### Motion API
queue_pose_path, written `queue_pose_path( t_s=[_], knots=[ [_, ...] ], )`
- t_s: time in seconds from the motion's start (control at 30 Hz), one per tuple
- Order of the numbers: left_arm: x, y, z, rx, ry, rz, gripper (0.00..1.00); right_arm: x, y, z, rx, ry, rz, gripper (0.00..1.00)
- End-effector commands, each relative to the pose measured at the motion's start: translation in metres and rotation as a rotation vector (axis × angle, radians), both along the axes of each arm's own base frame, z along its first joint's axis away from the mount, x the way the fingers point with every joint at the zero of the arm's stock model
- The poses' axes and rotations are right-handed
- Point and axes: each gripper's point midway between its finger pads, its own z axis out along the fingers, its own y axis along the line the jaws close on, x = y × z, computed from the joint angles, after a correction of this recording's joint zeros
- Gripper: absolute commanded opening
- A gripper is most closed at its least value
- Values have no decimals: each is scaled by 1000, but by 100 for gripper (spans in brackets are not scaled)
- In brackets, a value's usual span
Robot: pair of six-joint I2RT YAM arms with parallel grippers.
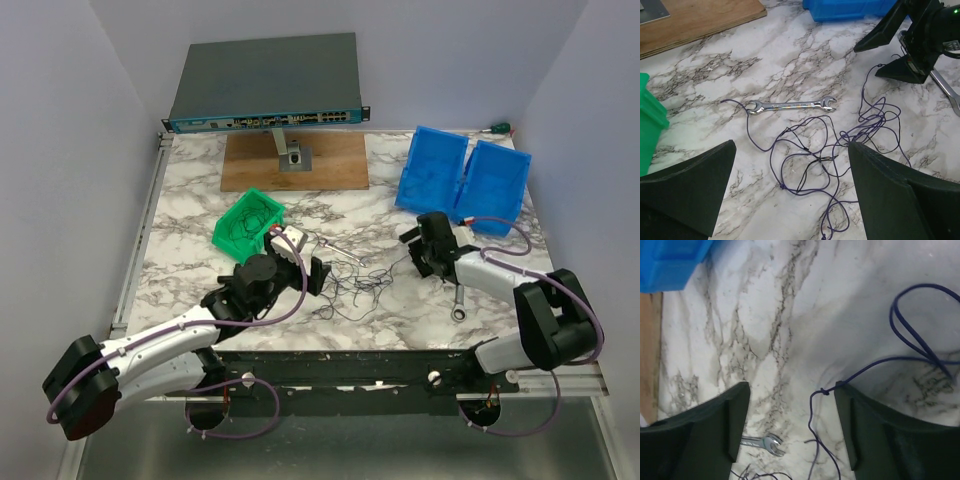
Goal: Untangle the cables
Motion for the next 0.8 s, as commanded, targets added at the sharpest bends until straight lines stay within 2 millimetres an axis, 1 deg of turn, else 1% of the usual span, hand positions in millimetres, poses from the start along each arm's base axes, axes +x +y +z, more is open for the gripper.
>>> queue_pose_path(
  t_s=[0.0, 0.03, 0.1, 0.17, 0.2, 0.3, 0.43, 0.53, 0.63, 0.67, 0.77],
  knots=[
    [2, 6, 3, -3, -22, 27, 99, -16, -3, -43, 51, 95, -28, 64],
    [1, 5, 2, -2, -21, 24, 99, -14, -3, -44, 52, 89, -23, 46],
    [1, 4, 1, -3, -20, 18, 98, -5, 3, -37, 64, 30, 20, 20],
    [1, 2, 0, 1, -17, 7, 99, 2, 9, -23, 74, -32, 67, 3],
    [1, 1, 0, 3, -14, 2, 99, 5, 11, -14, 72, -62, 89, 1],
    [0, -2, 1, 3, -14, -11, 98, 11, 17, 15, 70, -133, 150, 1],
    [-3, -5, 3, -1, -21, -38, 99, 7, 32, 63, 89, -244, 292, 1],
    [-6, -9, 6, -13, -38, -73, 99, 1, 43, 107, 132, -349, 378, 1],
    [-10, -15, 15, -32, -59, -112, 99, -8, 60, 163, 185, -492, 497, 1],
    [-11, -16, 19, -47, -57, -119, 99, -12, 64, 180, 199, -535, 528, 1],
    [-18, -29, 42, -99, -68, -186, 99, -24, 72, 233, 226, -659, 606, 1]
  ],
)
